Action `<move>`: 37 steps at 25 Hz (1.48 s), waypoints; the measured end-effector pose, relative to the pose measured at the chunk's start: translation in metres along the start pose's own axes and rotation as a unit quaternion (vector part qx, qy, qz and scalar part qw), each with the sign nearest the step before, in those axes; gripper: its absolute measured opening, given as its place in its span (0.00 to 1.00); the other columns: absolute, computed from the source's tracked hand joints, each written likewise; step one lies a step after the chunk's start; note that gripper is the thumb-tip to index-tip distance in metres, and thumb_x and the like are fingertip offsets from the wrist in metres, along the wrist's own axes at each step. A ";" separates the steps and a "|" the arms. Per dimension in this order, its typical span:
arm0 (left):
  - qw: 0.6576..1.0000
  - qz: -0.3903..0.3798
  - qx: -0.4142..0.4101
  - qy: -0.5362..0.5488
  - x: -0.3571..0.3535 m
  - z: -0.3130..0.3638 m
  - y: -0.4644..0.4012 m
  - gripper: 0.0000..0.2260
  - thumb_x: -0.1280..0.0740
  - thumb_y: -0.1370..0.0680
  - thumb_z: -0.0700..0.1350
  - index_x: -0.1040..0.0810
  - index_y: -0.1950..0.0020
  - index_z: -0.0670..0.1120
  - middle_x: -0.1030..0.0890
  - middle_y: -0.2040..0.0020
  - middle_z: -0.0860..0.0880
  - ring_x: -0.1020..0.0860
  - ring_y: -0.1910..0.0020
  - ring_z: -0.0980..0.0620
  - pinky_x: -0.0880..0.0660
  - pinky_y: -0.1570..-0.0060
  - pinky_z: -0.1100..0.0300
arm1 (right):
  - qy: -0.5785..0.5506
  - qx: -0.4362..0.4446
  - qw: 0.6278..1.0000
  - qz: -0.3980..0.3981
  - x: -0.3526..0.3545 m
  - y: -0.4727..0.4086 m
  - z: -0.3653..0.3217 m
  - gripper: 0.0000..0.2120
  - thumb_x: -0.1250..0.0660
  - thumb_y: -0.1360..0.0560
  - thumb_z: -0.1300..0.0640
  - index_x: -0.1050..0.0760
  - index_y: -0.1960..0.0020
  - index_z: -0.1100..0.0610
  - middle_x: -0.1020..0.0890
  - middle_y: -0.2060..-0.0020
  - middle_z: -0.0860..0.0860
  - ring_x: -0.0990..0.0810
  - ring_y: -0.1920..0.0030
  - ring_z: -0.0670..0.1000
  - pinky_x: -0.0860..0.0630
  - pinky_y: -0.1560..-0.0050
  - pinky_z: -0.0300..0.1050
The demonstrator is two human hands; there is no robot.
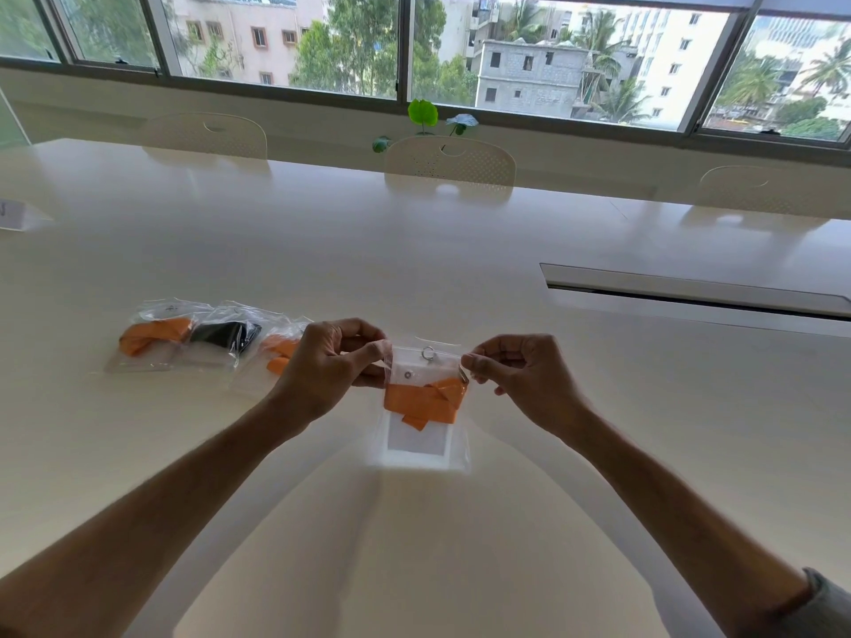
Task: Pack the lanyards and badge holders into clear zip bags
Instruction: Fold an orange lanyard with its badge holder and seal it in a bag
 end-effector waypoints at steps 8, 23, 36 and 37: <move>0.998 0.020 -0.041 -0.050 0.000 0.006 0.002 0.05 0.32 0.23 0.34 0.19 0.58 0.40 0.15 0.65 0.46 0.16 0.67 0.50 0.20 0.66 0.62 | -0.006 -0.004 1.000 -0.007 -0.003 0.000 0.001 0.06 0.25 0.28 0.55 0.17 0.64 0.50 0.15 0.67 0.53 0.20 0.67 0.48 0.26 0.64 0.45; 0.995 -0.010 -0.034 -0.097 -0.004 -0.002 0.002 0.05 0.32 0.22 0.38 0.19 0.56 0.44 0.15 0.63 0.49 0.16 0.64 0.52 0.20 0.64 0.62 | 0.064 0.019 0.998 -0.017 -0.011 0.002 0.006 0.07 0.30 0.24 0.53 0.19 0.61 0.48 0.16 0.68 0.49 0.19 0.66 0.45 0.24 0.62 0.42; 0.953 0.035 -0.111 -0.281 0.008 -0.005 -0.002 0.06 0.32 0.23 0.38 0.21 0.60 0.45 0.18 0.69 0.52 0.19 0.70 0.58 0.25 0.67 0.70 | 0.278 0.108 0.953 0.051 -0.031 0.022 0.007 0.20 0.34 0.24 0.42 0.24 0.38 0.52 0.23 0.41 0.44 0.21 0.49 0.43 0.21 0.52 0.44; 0.938 0.038 -0.132 -0.317 0.011 -0.004 -0.002 0.06 0.32 0.23 0.39 0.22 0.60 0.46 0.19 0.69 0.54 0.20 0.70 0.60 0.26 0.67 0.71 | 0.314 0.129 0.939 0.054 -0.036 0.026 0.004 0.22 0.35 0.24 0.41 0.27 0.35 0.52 0.22 0.41 0.45 0.21 0.47 0.45 0.22 0.51 0.44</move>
Point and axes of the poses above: each hand's wrist, its own y-axis away from the middle knuckle, its own x-axis out of the back of the hand, z = x × y, the point moved 6 cm from there along -y, towards the middle knuckle
